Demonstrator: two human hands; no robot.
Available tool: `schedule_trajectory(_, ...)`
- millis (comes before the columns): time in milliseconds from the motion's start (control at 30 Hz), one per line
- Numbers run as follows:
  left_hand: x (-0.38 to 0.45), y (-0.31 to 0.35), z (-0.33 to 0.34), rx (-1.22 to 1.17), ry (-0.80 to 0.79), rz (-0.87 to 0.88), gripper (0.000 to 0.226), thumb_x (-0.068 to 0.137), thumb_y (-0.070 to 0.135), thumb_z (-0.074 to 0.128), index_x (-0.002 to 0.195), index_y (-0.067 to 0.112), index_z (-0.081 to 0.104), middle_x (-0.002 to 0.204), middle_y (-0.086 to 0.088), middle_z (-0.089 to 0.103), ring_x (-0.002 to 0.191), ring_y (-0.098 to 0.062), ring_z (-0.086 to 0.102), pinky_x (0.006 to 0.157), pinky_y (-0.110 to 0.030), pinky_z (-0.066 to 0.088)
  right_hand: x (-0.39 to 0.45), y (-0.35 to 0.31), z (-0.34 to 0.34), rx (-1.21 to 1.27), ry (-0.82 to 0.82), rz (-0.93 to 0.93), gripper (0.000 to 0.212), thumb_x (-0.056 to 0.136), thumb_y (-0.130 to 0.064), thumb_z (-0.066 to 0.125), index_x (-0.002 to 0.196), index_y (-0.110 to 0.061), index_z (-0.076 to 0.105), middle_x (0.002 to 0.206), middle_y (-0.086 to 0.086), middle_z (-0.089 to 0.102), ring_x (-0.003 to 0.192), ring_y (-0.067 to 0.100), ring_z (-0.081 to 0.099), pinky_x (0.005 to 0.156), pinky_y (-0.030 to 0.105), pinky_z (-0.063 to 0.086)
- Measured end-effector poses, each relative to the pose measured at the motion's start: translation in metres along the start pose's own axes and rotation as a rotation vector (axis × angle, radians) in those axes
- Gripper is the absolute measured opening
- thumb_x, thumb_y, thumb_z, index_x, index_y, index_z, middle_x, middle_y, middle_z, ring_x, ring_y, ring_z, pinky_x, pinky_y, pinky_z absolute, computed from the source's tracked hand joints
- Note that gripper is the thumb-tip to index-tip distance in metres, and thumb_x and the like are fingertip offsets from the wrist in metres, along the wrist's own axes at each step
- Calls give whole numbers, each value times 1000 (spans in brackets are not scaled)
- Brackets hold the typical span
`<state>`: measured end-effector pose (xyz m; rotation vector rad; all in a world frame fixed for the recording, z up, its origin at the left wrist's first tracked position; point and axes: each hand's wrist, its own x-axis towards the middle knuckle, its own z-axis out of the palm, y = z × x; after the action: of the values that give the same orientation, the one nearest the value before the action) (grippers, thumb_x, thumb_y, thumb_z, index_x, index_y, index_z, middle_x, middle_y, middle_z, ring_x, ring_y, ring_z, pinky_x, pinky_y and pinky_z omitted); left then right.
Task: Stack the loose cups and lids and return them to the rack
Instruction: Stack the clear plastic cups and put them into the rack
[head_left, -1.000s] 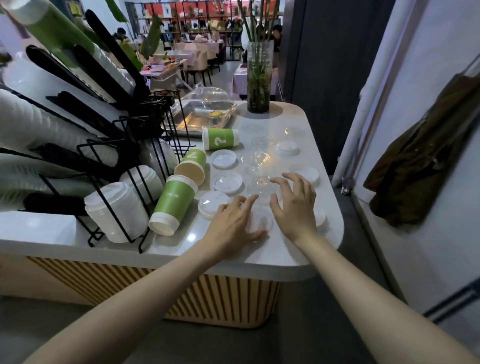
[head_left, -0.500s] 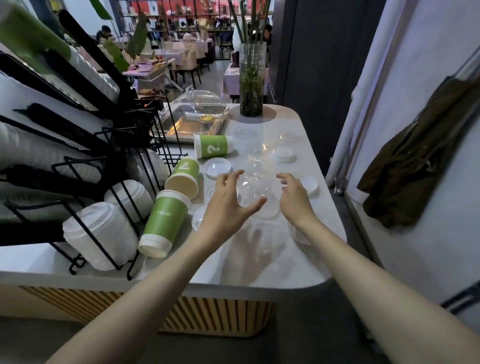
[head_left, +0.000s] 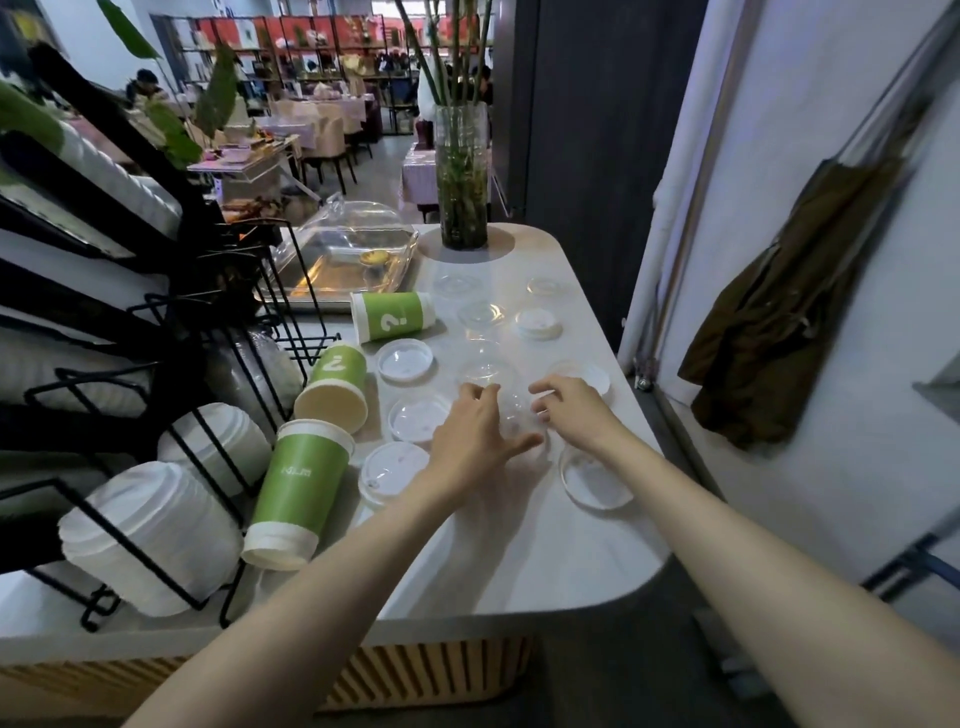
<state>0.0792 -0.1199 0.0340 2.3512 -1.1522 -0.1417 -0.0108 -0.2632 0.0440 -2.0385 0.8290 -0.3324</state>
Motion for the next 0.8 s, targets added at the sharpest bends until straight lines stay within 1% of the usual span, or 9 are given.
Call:
schedule_trajectory(67, 2, -3, 3, -21, -33, -17, 95, 78, 63, 78, 148, 10, 41, 146, -13, 44, 127, -34, 56, 89, -42, 49, 0, 0, 1, -75, -26, -31, 34, 97, -14, 46, 123, -15, 68, 119, 8, 69, 110, 23, 64, 98, 36, 50)
schedule_trajectory(200, 3, -6, 5, -68, -112, -49, 114, 71, 56, 86, 155, 4, 27, 141, -22, 50, 131, -41, 50, 97, -39, 43, 4, -1, 0, -163, -52, -78, 27, 100, -27, 53, 117, -17, 71, 115, 3, 71, 99, 15, 60, 84, 26, 41)
schedule_trajectory(267, 3, -7, 6, -53, -141, -53, 119, 69, 56, 87, 157, 7, 24, 139, -21, 50, 132, -42, 46, 99, -39, 41, 8, -2, -2, -164, -75, -72, 26, 99, -28, 54, 114, -17, 72, 113, 3, 72, 100, 16, 61, 83, 27, 43)
schedule_trajectory(367, 5, -8, 7, -55, -137, -59, 122, 66, 59, 86, 160, 14, 22, 141, -18, 47, 134, -40, 43, 100, -38, 40, 13, -3, -7, -102, -127, -44, 25, 98, -29, 56, 110, -15, 73, 108, 5, 72, 102, 22, 66, 93, 36, 52)
schedule_trajectory(433, 2, -9, 8, -80, -124, -50, 122, 64, 58, 85, 161, 19, 22, 140, -15, 45, 132, -37, 45, 99, -37, 42, 16, -5, -9, -62, -171, -23, 26, 98, -33, 57, 104, -14, 73, 97, 2, 70, 94, 22, 65, 91, 37, 53)
schedule_trajectory(500, -1, -9, 10, -123, -87, -30, 120, 63, 55, 86, 160, 23, 24, 137, -12, 44, 127, -33, 50, 98, -35, 46, 19, -8, -11, 1, -231, 23, 30, 96, -42, 59, 99, -14, 71, 86, -2, 64, 82, 18, 60, 78, 32, 51)
schedule_trajectory(567, -4, -9, 11, -179, -49, -15, 117, 63, 51, 88, 159, 25, 26, 134, -9, 42, 123, -29, 52, 96, -31, 47, 21, -10, -13, 112, -298, 80, 36, 90, -49, 67, 104, -16, 69, 89, -1, 64, 79, 14, 59, 72, 27, 50)
schedule_trajectory(667, -6, -10, 14, -242, -14, -20, 117, 64, 45, 91, 160, 23, 27, 136, -8, 39, 126, -24, 50, 100, -25, 42, 25, -9, -18, 134, -347, 106, 58, 78, -58, 77, 123, -25, 63, 110, 1, 67, 86, 11, 60, 67, 23, 47)
schedule_trajectory(800, -7, -8, 15, -281, 57, 1, 116, 66, 38, 94, 160, 21, 30, 139, -9, 38, 132, -23, 44, 100, -15, 33, 29, -9, -25, 161, -423, 88, 67, 67, -64, 80, 121, -27, 67, 105, -2, 73, 84, 8, 61, 70, 25, 42)
